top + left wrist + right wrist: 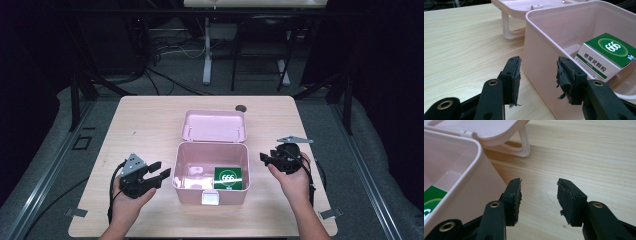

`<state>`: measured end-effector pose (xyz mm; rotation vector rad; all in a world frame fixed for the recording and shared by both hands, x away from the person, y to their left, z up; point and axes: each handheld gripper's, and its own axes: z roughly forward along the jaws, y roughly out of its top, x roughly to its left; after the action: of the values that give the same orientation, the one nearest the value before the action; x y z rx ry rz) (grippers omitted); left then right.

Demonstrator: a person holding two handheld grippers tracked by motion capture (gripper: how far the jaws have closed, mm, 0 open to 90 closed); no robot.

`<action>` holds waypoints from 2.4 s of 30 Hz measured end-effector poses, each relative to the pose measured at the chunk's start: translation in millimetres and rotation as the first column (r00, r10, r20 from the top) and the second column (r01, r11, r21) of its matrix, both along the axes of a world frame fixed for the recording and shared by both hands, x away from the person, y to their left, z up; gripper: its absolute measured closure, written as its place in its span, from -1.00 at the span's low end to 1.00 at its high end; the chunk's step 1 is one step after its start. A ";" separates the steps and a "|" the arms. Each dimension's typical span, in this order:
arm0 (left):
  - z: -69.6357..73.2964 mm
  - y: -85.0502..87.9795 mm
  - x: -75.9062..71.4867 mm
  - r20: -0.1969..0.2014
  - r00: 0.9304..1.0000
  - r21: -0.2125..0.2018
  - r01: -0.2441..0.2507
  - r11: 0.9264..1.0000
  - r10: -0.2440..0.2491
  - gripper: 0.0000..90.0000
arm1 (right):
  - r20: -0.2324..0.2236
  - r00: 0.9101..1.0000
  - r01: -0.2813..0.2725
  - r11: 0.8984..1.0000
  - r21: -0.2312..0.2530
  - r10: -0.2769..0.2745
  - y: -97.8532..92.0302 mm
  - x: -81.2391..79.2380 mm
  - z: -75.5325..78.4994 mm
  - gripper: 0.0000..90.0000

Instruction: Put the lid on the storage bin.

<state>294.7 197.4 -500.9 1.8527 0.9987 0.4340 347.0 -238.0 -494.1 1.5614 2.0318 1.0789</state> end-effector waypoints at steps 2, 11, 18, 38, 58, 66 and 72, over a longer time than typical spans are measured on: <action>1.4 -2.1 -1.0 0.010 1.000 0.009 0.008 1.000 -0.008 0.19 | -0.017 1.000 -0.004 1.000 0.011 0.004 0.6 3.0 1.4 0.21; 5.4 -5.4 -8.6 0.000 1.000 0.009 0.026 1.000 -0.026 0.22 | -0.084 0.996 0.003 0.999 0.052 0.002 -7.0 18.2 16.6 0.24; 9.2 -7.1 -13.3 0.002 0.999 0.004 0.040 0.999 -0.040 0.26 | -0.123 0.992 -0.006 1.000 -0.011 0.005 -2.3 29.3 29.9 0.25; 19.2 -12.1 -17.2 0.009 0.996 -0.020 0.086 0.996 -0.085 0.43 | -0.203 0.979 -0.039 0.997 -0.070 0.024 21.8 64.1 76.7 0.40; 11.9 -22.4 -19.6 -0.001 0.994 0.007 0.106 0.994 -0.106 0.63 | -0.292 0.956 0.007 0.999 -0.054 -0.022 41.9 114.3 85.7 0.53; 11.7 -23.1 -21.9 -0.010 0.993 -0.009 0.118 0.993 -0.118 0.64 | -0.340 0.939 0.026 0.998 -0.062 -0.046 53.6 135.8 72.7 0.54; 11.8 -24.4 -22.2 0.004 0.993 0.004 0.115 0.993 -0.115 0.64 | -0.353 0.934 0.040 0.997 -0.060 -0.059 63.4 150.3 59.0 0.58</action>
<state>272.4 173.0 -489.1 1.9007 0.8838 0.3710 497.3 -174.7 -435.1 1.8808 2.2101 0.7599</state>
